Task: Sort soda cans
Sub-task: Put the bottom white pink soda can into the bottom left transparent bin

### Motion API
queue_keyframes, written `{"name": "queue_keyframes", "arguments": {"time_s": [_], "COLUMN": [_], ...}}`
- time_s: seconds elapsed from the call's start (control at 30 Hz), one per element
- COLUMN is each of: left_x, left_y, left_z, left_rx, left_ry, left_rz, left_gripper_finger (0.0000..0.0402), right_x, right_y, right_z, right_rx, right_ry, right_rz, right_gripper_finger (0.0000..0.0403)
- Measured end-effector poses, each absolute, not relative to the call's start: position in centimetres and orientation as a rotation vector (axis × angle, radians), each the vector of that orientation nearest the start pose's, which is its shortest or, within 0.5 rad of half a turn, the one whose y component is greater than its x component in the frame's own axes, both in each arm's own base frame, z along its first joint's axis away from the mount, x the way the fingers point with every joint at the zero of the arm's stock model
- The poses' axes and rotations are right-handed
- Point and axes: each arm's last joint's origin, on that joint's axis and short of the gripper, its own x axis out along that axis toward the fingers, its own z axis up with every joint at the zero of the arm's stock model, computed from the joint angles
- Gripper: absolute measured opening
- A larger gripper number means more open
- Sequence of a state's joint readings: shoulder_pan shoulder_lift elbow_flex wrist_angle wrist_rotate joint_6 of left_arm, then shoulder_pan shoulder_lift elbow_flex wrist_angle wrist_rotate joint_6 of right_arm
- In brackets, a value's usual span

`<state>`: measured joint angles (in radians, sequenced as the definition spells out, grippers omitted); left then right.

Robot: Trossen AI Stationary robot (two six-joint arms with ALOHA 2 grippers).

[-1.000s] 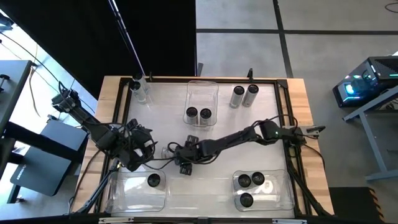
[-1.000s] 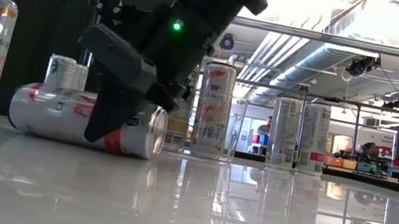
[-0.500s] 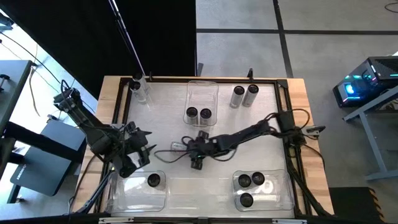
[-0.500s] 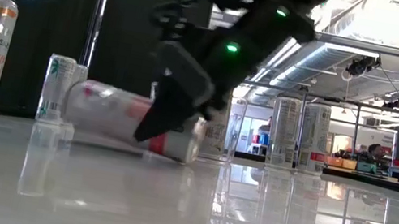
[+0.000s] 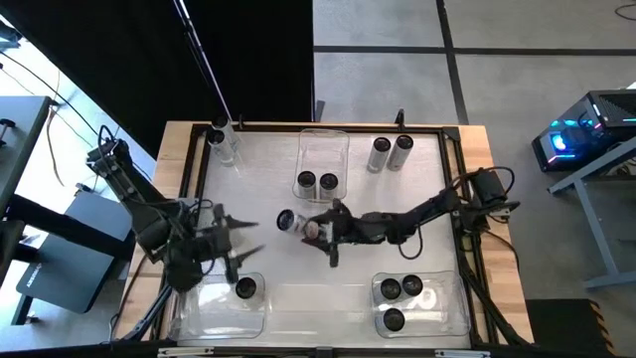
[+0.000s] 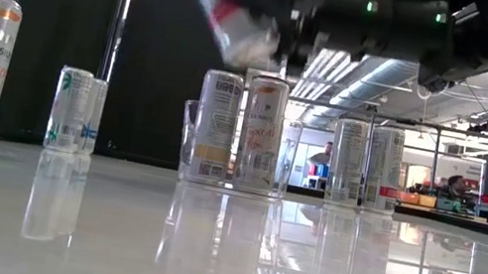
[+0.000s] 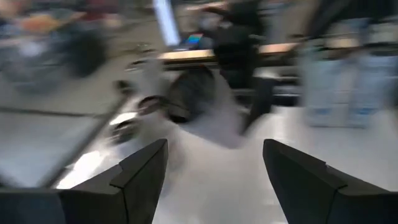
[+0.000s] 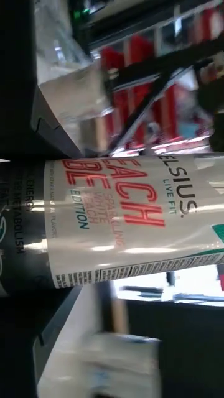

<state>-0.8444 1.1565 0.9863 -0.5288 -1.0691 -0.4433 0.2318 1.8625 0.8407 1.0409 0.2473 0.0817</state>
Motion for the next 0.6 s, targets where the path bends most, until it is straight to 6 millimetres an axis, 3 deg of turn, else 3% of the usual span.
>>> {"name": "queue_keyframes", "arguments": {"time_s": [0.1,0.2,0.27,0.47,0.6], "left_x": [17.7,17.7,17.6,17.9,18.5], "left_y": [-15.6,-15.7,-15.7,-14.3,-12.4], "left_z": [32.3,32.5,31.4,24.9,24.3], "left_rx": [0.048,-0.016,-0.026,-0.102,-0.107], "left_ry": [0.334,0.32,0.295,0.163,-0.072], "left_rz": [0.086,0.079,0.159,0.27,0.138], "left_gripper_finger": [0.0257,0.0257,0.0257,0.0257,0.0257], "right_x": [36.0,35.9,35.9,35.3,34.0], "right_y": [8.1,8.4,8.4,8.9,8.7], "right_z": [18.9,19.4,19.5,20.5,21.3], "right_rx": [0.021,-0.033,-0.051,-0.083,-0.086], "right_ry": [-0.104,-0.16,-0.174,-0.194,-0.213], "right_rz": [0.022,0.059,0.071,0.086,0.094], "right_gripper_finger": [0.0238,0.0238,0.0238,0.0238,0.0238]}}
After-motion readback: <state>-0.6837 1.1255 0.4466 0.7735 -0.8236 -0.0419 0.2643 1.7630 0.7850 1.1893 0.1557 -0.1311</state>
